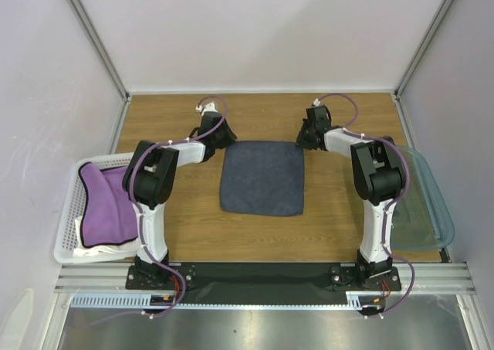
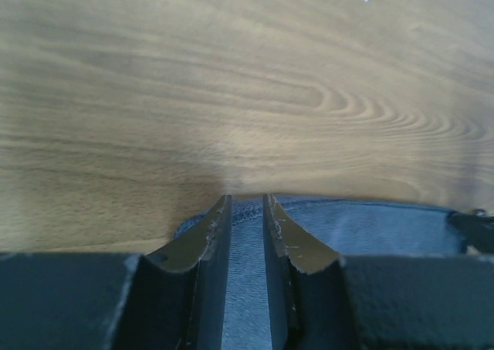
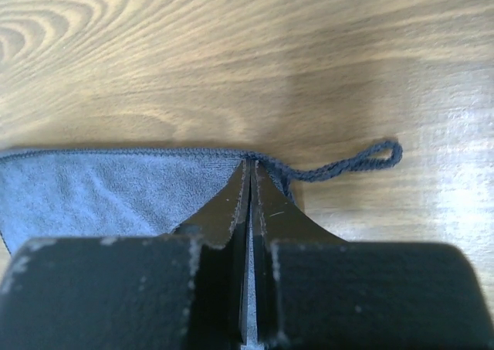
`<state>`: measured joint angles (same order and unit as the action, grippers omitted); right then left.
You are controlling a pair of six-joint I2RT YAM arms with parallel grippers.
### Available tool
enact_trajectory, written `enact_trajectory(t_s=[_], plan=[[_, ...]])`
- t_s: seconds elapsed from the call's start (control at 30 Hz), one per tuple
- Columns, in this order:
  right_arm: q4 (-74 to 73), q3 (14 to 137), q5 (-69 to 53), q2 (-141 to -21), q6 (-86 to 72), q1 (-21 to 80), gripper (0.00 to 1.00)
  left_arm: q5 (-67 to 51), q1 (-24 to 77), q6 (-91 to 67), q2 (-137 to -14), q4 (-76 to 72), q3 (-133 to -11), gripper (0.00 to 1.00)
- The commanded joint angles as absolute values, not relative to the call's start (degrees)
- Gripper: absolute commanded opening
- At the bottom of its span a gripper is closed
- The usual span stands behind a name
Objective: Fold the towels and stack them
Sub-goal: Flatten out the crumpled towel
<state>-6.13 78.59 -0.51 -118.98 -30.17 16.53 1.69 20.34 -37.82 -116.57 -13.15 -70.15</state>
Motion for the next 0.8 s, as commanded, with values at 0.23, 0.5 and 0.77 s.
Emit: enact_trajectory(t_s=[0.23, 0.5, 0.77], plan=[[-5.80, 83.14, -0.44, -122.78, -28.92, 15.21, 0.00, 0.44, 18.99, -40.08, -121.37, -13.09, -75.67, 0.27], [-6.94, 87.44, -0.27, -125.86, -28.21, 15.21, 0.00, -2.37, 16.44, -44.46, -125.41, -5.28, -82.25, 0.28], [-9.57, 93.25, -0.70, -127.09, -26.02, 14.94, 0.00, -3.60, 15.38, -43.42, -128.06, -2.73, -89.73, 0.28]])
